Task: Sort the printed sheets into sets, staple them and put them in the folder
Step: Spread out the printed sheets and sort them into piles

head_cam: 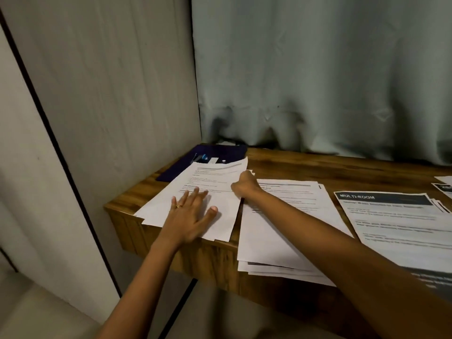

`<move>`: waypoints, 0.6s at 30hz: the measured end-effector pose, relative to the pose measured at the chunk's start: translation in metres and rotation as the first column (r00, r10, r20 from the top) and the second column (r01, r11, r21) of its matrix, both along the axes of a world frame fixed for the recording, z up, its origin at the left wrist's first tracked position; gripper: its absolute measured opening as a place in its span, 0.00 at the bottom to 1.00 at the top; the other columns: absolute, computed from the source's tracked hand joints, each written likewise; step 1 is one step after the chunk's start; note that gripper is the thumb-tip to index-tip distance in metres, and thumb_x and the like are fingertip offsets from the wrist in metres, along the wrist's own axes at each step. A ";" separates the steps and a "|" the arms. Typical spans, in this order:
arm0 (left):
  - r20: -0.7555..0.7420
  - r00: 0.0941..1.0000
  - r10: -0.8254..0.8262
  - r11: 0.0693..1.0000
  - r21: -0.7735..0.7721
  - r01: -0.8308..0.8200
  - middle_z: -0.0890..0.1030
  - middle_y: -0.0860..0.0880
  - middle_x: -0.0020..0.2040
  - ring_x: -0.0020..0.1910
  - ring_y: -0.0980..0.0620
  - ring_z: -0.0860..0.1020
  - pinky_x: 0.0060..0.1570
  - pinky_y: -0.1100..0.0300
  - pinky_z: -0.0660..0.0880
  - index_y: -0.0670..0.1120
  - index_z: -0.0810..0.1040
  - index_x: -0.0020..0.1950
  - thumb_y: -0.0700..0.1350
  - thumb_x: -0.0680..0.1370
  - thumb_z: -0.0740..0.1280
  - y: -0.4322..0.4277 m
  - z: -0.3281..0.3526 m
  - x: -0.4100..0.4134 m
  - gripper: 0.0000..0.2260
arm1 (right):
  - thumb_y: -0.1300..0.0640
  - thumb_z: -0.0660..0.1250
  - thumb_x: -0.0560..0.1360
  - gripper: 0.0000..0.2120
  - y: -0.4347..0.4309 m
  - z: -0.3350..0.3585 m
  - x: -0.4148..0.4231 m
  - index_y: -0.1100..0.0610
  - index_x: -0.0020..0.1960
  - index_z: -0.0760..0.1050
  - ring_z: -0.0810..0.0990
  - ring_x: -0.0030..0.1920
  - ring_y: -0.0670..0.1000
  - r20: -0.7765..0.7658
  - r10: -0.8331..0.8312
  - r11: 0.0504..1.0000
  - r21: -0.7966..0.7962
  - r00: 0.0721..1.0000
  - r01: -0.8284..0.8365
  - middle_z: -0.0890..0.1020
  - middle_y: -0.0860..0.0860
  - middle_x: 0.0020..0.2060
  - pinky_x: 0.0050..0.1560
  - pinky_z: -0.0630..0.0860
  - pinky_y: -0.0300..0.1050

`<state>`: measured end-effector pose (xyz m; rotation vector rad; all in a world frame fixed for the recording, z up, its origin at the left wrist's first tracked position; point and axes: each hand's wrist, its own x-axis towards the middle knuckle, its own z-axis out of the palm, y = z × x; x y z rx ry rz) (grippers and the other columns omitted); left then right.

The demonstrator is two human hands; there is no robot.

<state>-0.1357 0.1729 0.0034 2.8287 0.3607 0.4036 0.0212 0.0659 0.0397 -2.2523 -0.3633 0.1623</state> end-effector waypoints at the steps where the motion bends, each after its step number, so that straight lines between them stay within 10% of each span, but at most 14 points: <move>1: -0.046 0.999 0.000 1.000 0.023 0.001 0.47 0.53 0.79 0.78 0.49 0.45 0.72 0.44 0.36 0.57 0.49 0.78 0.79 0.62 0.32 0.001 -0.003 0.001 0.49 | 0.56 0.68 0.74 0.27 0.002 -0.001 -0.002 0.61 0.70 0.63 0.70 0.65 0.59 0.054 0.010 0.992 -0.126 0.998 -0.003 0.71 0.57 0.66 0.62 0.72 0.51; 4: -0.159 0.987 0.025 0.998 0.065 -0.015 0.48 0.53 0.79 0.78 0.48 0.47 0.73 0.42 0.38 0.57 0.50 0.78 0.73 0.69 0.38 0.003 -0.006 0.003 0.40 | 0.45 0.67 0.75 0.41 -0.004 -0.003 -0.005 0.57 0.78 0.48 0.53 0.75 0.61 0.265 0.178 0.910 -0.411 0.948 -0.056 0.52 0.57 0.76 0.72 0.56 0.58; 7: -0.203 0.979 0.034 0.996 0.093 -0.015 0.49 0.53 0.79 0.78 0.48 0.48 0.73 0.43 0.39 0.57 0.50 0.78 0.72 0.69 0.40 0.010 -0.004 0.005 0.40 | 0.44 0.55 0.81 0.32 -0.013 -0.004 -0.002 0.52 0.79 0.47 0.39 0.77 0.60 0.244 0.442 0.787 -0.566 0.863 -0.243 0.42 0.53 0.78 0.74 0.40 0.59; 13: -0.259 0.966 -0.016 0.995 0.090 0.041 0.47 0.54 0.79 0.78 0.48 0.47 0.73 0.44 0.39 0.58 0.48 0.78 0.81 0.58 0.32 0.025 -0.002 0.011 0.52 | 0.41 0.47 0.82 0.30 -0.019 -0.008 -0.001 0.53 0.79 0.47 0.39 0.77 0.58 0.112 0.512 0.696 -0.635 0.851 -0.336 0.46 0.54 0.78 0.74 0.38 0.61; 18: -0.272 0.962 -0.007 0.995 0.090 0.032 0.48 0.52 0.79 0.78 0.48 0.49 0.73 0.43 0.41 0.56 0.49 0.78 0.68 0.76 0.47 0.021 0.009 0.010 0.33 | 0.43 0.49 0.82 0.30 -0.022 -0.008 -0.005 0.54 0.79 0.46 0.41 0.77 0.57 0.121 0.515 0.724 -0.592 0.848 -0.355 0.46 0.55 0.78 0.74 0.39 0.60</move>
